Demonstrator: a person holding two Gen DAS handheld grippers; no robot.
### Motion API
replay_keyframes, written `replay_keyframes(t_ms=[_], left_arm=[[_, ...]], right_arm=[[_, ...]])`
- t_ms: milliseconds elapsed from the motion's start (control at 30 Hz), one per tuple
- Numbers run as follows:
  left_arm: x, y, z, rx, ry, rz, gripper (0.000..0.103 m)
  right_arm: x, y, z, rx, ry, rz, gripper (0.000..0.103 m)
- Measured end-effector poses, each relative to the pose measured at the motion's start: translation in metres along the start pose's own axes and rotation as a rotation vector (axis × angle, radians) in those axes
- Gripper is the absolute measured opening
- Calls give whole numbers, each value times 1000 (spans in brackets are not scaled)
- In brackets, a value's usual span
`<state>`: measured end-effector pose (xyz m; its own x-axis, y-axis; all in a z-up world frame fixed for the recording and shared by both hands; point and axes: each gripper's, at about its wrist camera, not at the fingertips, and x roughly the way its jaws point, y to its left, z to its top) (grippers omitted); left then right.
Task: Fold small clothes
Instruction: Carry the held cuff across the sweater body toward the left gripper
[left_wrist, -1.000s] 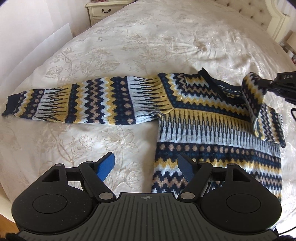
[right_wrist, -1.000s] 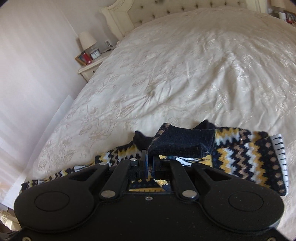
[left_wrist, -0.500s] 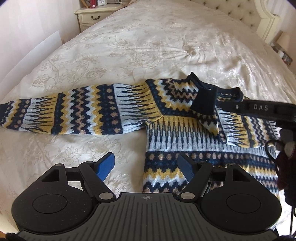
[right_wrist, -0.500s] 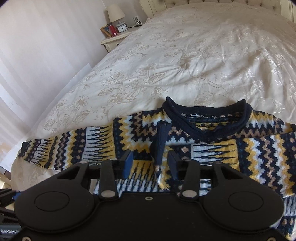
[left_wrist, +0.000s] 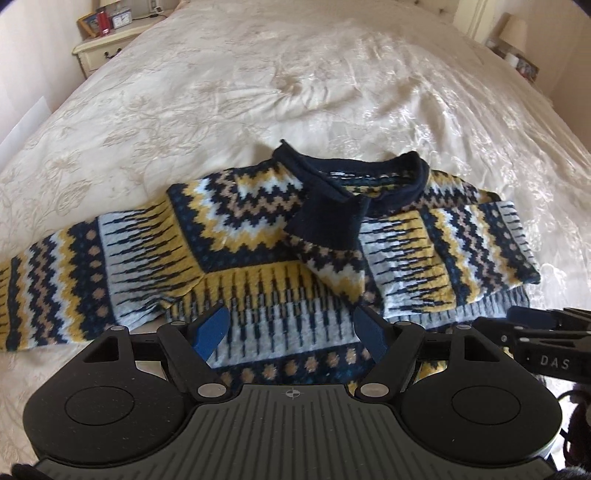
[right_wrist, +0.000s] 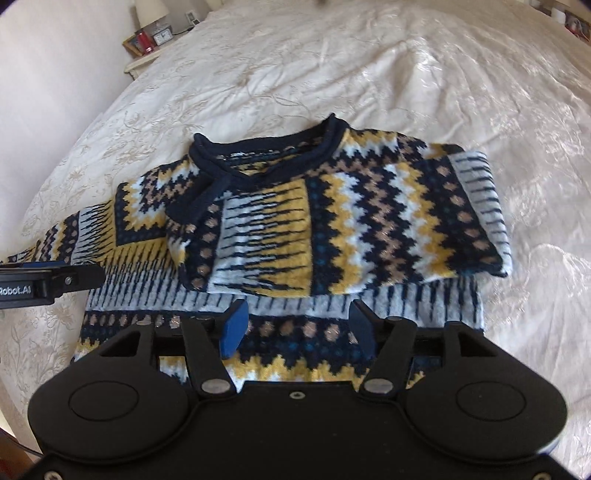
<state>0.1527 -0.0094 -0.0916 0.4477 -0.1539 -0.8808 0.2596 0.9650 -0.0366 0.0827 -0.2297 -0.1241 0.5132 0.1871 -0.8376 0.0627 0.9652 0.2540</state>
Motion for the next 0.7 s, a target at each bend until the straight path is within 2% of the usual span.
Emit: replay_keyframes(t_ms=[233,400,467,567,700], left_arm=[[46,-51,22,130,16,17,73],[78,-64,30,201,31,78,73],[85,-60,31,212,31,131,73],[92,-37,30,152,50,179,73],[92,5,22,4,84,212,74]], right_arm=[[2,-27,-7,52,21,-24,67],[7,-44,-6,104,38,-29,67],[9,-48,-5,111,43,-30,67],[11,-53,-2,116,45,-26,67],[14,-56,2,117,44,-18,67]])
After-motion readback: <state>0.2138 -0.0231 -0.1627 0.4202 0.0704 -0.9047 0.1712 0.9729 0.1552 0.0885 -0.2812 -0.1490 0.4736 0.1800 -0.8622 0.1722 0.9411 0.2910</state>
